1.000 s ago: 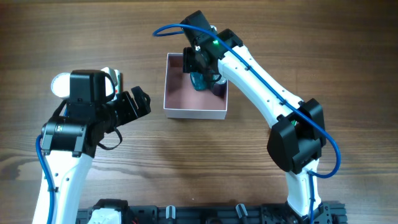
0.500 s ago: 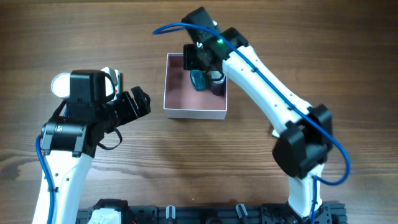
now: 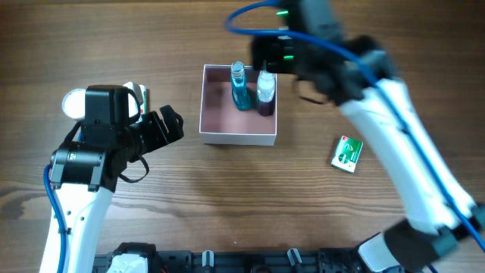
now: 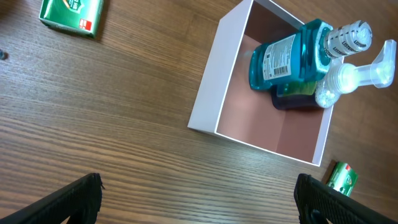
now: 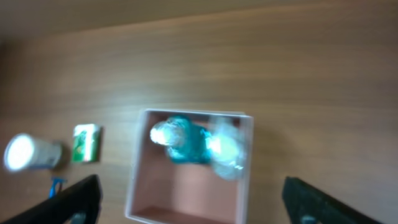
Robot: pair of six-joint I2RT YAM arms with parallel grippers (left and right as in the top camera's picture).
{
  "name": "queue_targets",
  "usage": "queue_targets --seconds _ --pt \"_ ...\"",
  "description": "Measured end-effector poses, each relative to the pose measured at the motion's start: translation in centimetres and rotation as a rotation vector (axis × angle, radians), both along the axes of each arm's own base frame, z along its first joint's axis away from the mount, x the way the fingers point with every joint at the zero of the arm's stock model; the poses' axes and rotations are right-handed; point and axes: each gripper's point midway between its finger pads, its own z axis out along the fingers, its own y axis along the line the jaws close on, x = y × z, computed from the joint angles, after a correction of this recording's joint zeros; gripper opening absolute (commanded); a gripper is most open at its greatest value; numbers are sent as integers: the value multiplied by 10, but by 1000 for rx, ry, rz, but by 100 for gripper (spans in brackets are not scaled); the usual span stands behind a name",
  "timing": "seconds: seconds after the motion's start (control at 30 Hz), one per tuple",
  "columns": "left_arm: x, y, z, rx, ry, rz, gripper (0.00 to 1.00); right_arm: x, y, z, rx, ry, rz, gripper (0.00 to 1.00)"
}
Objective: Pack container
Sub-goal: 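Lower the mouthwash into the box beside the pump bottle, release, then move right gripper to the green Dettol soap box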
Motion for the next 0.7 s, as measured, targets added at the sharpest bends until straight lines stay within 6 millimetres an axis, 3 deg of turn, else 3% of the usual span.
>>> queue_targets --seconds 0.13,0.3,0.47,0.63,0.7 --pt "0 0 0 0 1 0 100 -20 -90 11 -5 72 -229 100" --pt "0 0 0 0 1 0 100 -61 -185 -10 -52 268 -495 100" --pt "0 0 0 0 1 0 100 -77 -218 -38 -76 388 -570 100" --pt "0 0 0 0 0 0 100 -82 -219 -90 -90 502 -554 100" --pt "0 0 0 0 2 0 100 -83 -216 -119 -84 546 -541 100"
